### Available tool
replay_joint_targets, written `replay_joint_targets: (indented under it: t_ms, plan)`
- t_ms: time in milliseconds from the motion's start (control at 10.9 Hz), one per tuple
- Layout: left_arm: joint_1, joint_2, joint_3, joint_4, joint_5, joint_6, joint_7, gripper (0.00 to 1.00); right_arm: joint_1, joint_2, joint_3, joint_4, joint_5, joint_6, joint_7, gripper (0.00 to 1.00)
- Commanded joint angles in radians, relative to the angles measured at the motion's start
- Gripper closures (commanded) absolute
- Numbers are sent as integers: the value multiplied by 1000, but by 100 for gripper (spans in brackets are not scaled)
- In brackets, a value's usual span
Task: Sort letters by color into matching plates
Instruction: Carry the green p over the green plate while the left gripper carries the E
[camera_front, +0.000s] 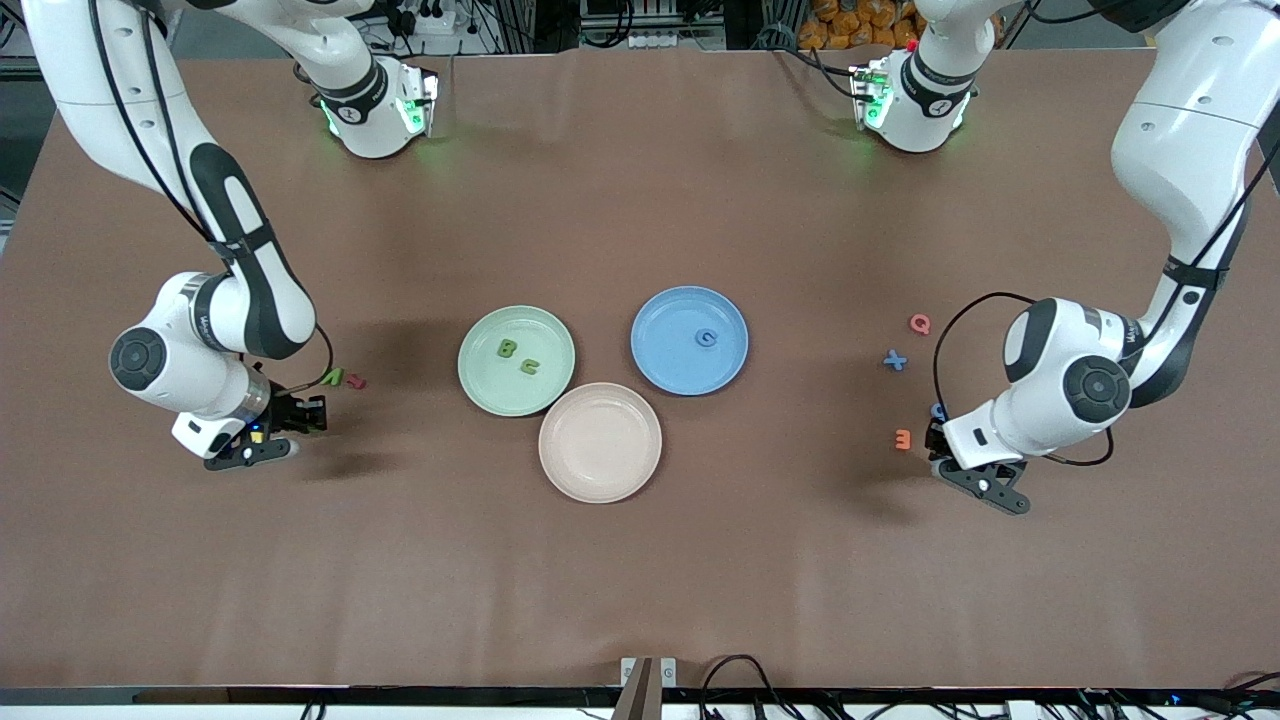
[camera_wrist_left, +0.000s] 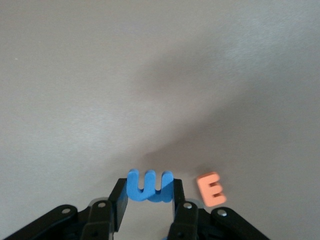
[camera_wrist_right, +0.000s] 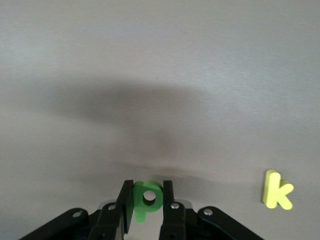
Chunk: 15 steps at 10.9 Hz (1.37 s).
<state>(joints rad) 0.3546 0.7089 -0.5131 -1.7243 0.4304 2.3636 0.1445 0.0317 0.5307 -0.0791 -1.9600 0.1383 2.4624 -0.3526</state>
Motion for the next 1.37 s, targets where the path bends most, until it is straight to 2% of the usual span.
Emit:
replay_joint_targets:
  t_ms: [0,183,458,916,1283]
  plan:
    - [-26,-42,-2,-6,33,-56,-89,100,22,-67,36,-4,-5,-127,-20,80]
    - [-60,-63,-2,-6,33,-93,-153,100,82,-87,38,-3,-3,-184,108,80]
    - [-71,-106,-13,-11,19,-158,-200,100,163,-95,71,-3,-5,-186,286,79]
    - [-66,-154,-94,-20,17,-294,-337,100,330,-95,71,10,-2,-178,601,78]
    - [-54,-178,-162,-52,-22,-325,-492,100,438,-81,67,23,0,-175,782,75]
